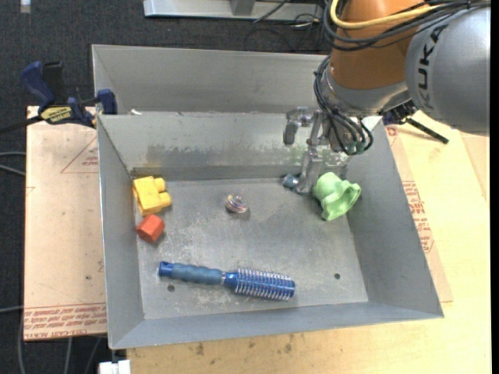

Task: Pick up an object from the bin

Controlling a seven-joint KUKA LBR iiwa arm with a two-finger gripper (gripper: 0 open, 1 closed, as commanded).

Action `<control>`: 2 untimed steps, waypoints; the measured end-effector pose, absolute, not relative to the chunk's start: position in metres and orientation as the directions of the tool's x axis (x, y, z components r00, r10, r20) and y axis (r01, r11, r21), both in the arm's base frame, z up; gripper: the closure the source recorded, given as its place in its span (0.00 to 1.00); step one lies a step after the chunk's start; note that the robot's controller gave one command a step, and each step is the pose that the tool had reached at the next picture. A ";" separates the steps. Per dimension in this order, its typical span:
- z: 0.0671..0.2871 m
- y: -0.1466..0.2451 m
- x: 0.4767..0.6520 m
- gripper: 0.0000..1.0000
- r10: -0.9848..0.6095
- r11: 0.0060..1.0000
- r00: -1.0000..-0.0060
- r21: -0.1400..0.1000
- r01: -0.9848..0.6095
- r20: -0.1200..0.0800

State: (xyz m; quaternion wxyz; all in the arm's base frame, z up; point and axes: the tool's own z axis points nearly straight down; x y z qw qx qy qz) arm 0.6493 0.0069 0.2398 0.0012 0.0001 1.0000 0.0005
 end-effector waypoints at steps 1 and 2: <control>0.148 -0.071 0.620 0.00 -0.166 0.986 -0.986 0.000 -0.166 0.005; 0.070 -0.111 0.645 0.00 -0.373 0.928 -0.928 -0.001 -0.373 -0.005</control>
Offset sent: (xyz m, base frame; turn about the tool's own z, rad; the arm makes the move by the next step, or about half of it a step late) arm -0.0273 -0.0745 -0.0877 -0.1728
